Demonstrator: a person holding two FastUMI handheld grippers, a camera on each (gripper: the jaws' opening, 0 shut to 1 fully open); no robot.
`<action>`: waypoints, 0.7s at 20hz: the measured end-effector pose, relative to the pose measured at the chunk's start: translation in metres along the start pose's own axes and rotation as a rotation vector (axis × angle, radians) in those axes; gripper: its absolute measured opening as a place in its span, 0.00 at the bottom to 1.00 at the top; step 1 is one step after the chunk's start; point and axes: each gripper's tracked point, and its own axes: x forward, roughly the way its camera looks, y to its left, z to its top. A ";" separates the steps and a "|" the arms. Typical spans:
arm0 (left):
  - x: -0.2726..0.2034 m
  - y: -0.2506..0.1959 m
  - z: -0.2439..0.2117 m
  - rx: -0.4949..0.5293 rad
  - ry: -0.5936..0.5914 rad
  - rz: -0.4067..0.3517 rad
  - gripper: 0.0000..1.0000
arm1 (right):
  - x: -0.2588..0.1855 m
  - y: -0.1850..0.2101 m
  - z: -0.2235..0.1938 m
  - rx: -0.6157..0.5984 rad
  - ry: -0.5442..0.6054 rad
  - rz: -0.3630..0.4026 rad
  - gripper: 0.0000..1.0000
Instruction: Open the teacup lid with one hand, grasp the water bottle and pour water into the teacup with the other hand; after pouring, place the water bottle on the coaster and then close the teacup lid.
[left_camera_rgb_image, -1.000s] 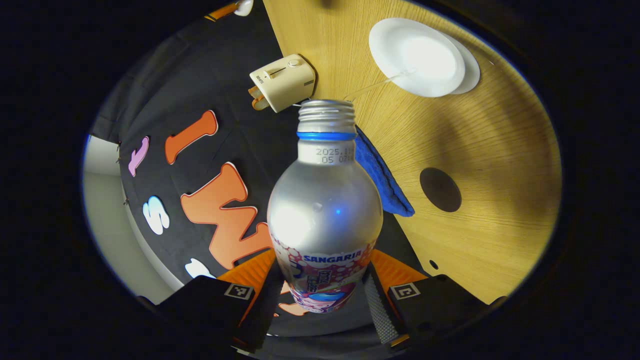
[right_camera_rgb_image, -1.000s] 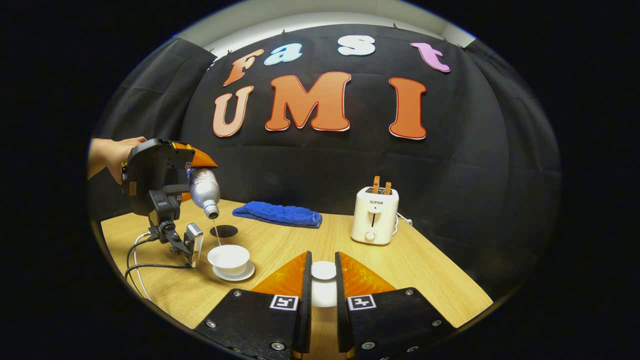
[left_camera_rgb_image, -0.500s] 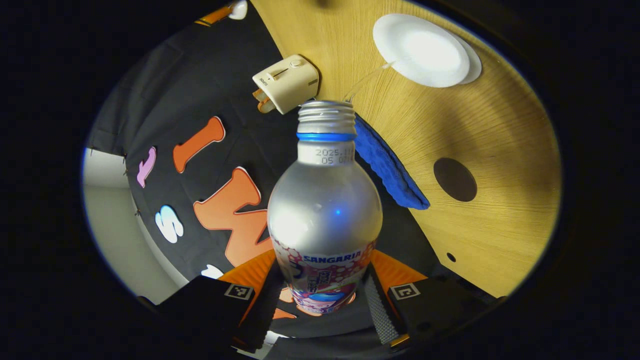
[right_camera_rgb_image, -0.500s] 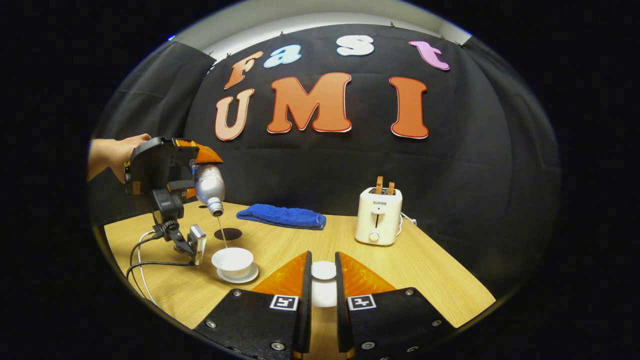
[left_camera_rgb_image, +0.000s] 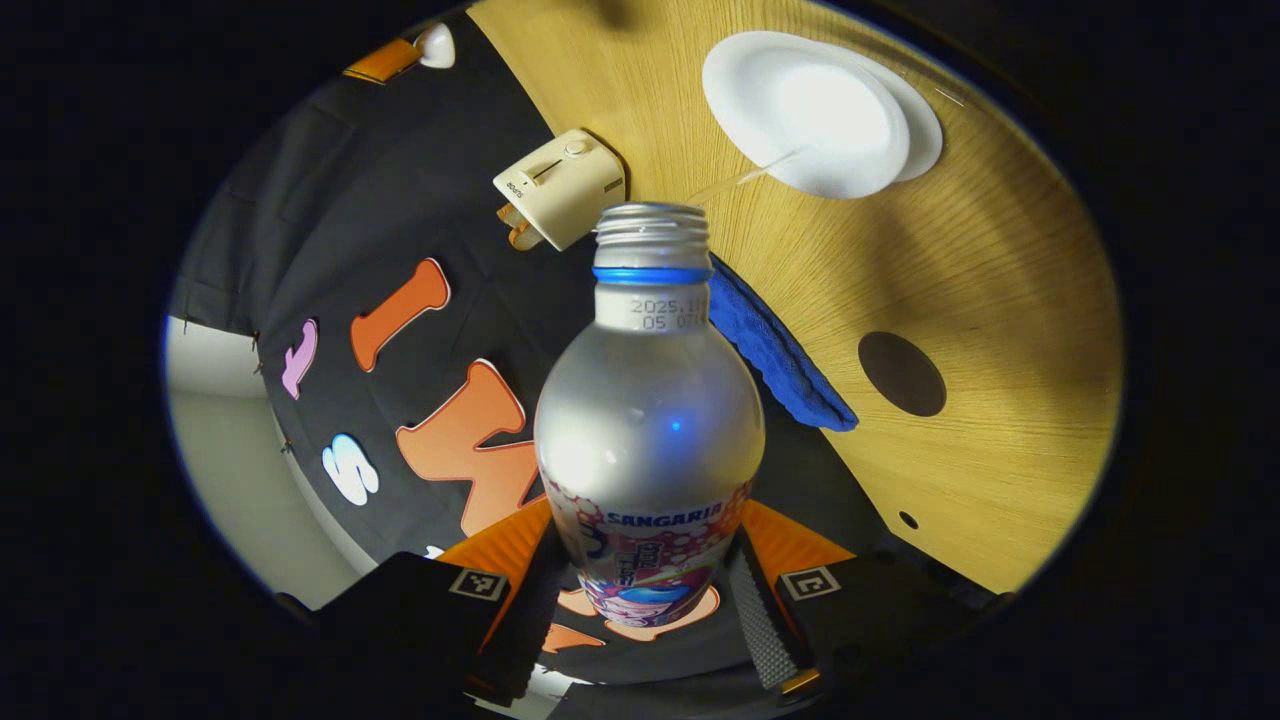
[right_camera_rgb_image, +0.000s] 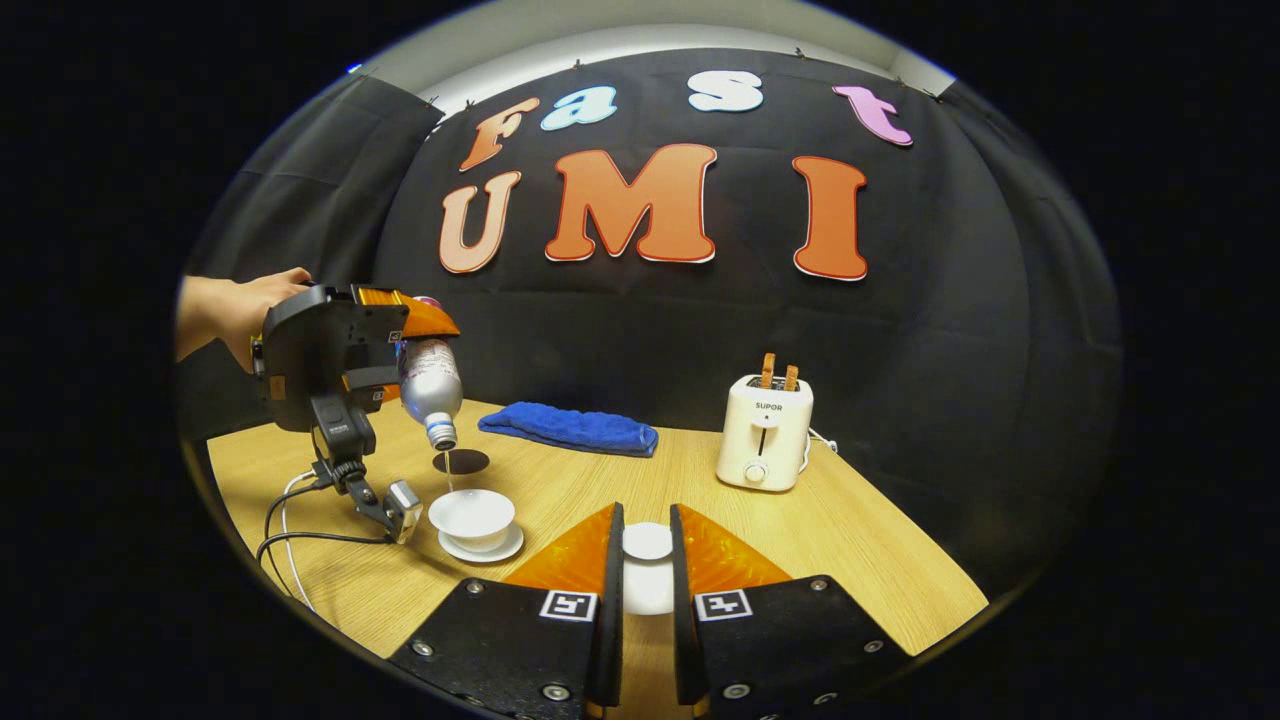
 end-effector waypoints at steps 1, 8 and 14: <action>0.000 0.000 0.001 -0.012 -0.002 0.005 0.84 | 0.000 0.002 0.000 -0.001 -0.001 0.002 0.22; -0.004 0.014 -0.011 -0.159 0.004 0.089 0.84 | 0.006 0.015 0.005 -0.005 0.001 0.016 0.22; -0.001 0.009 -0.043 -0.585 0.042 0.086 0.83 | 0.013 0.023 0.012 0.010 -0.007 0.016 0.22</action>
